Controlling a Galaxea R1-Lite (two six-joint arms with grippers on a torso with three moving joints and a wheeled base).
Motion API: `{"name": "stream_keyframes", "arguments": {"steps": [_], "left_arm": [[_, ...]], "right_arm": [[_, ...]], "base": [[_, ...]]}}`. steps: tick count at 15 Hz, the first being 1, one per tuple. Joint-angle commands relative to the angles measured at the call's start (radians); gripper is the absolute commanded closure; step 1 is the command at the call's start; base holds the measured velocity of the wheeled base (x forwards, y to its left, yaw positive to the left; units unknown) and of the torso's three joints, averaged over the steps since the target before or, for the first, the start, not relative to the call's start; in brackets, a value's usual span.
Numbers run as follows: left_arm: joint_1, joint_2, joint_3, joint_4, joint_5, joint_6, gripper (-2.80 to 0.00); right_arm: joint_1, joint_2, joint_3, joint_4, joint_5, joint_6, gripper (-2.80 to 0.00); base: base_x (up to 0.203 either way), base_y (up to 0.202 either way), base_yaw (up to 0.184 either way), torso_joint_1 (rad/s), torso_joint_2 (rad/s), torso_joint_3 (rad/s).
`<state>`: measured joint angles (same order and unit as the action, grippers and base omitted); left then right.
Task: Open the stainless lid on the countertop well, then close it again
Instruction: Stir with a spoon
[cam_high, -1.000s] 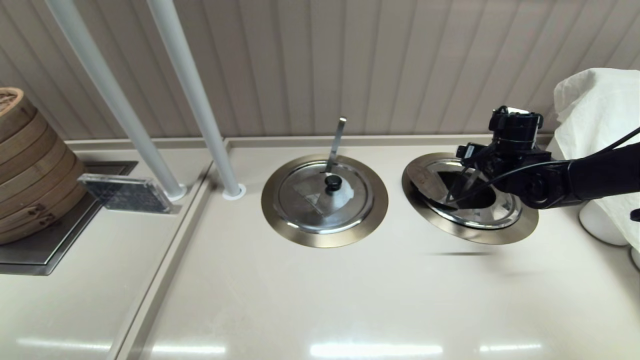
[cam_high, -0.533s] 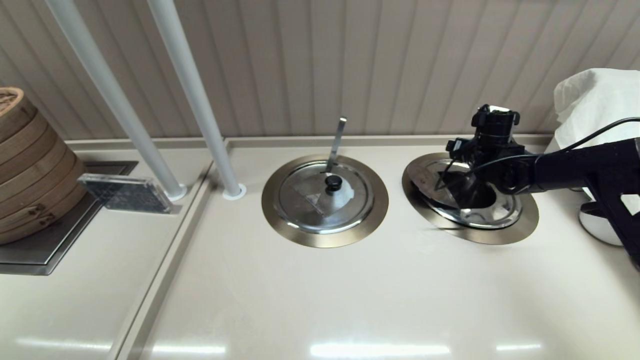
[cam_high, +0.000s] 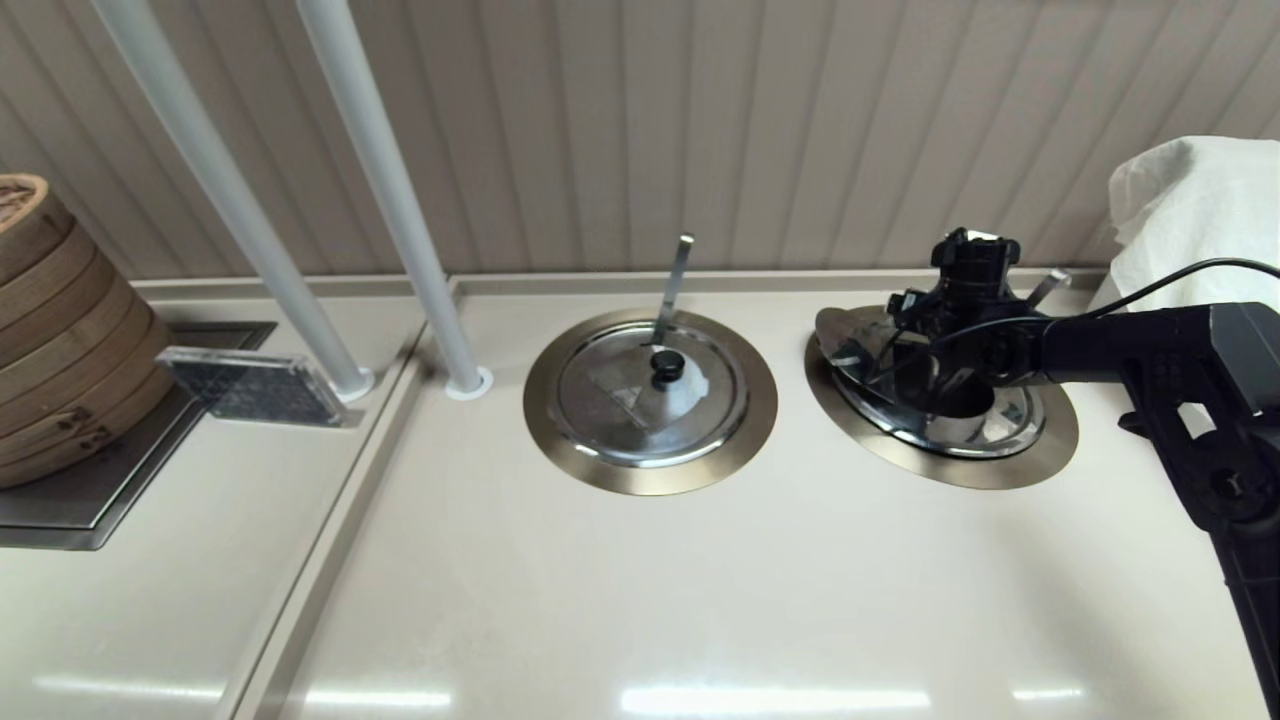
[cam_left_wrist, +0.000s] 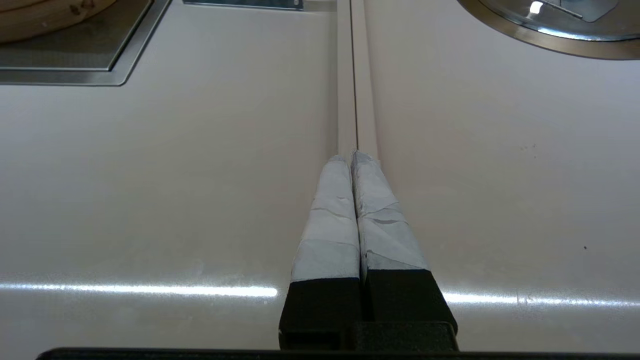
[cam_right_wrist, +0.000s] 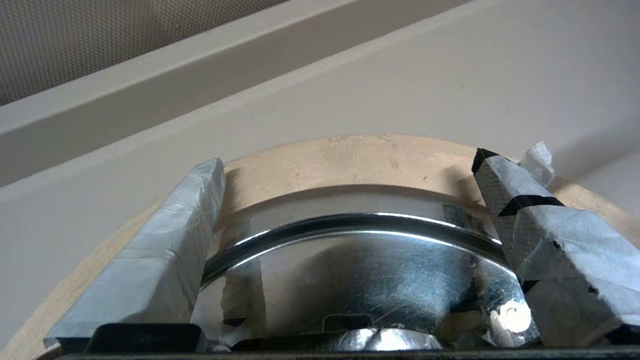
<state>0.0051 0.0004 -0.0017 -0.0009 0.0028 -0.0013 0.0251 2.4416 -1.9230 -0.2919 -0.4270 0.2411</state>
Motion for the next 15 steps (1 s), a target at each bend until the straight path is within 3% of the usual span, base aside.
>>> {"name": "stream_keyframes", "arguments": {"steps": [1, 7, 12, 15], "left_arm": [[0.001, 0.001, 0.0, -0.001, 0.0, 0.0, 0.0], [0.001, 0.001, 0.0, -0.001, 0.0, 0.0, 0.0], [0.001, 0.001, 0.0, -0.001, 0.0, 0.0, 0.0], [0.001, 0.001, 0.0, -0.001, 0.0, 0.0, 0.0]], "right_arm": [[0.028, -0.082, 0.048, -0.003, -0.002, 0.017, -2.8], [0.169, -0.445, 0.314, -0.066, -0.005, 0.025, -2.8], [0.137, -0.519, 0.358, 0.376, -0.069, -0.005, -2.8], [0.062, -0.493, 0.341, 0.482, -0.076, -0.03, -2.8]], "base": [[0.0, 0.0, 0.0, 0.0, 0.0, 0.0], [0.0, 0.0, 0.0, 0.0, 0.0, 0.0], [0.0, 0.0, 0.0, 0.0, 0.0, 0.0], [0.0, 0.0, 0.0, 0.0, 0.0, 0.0]]}}
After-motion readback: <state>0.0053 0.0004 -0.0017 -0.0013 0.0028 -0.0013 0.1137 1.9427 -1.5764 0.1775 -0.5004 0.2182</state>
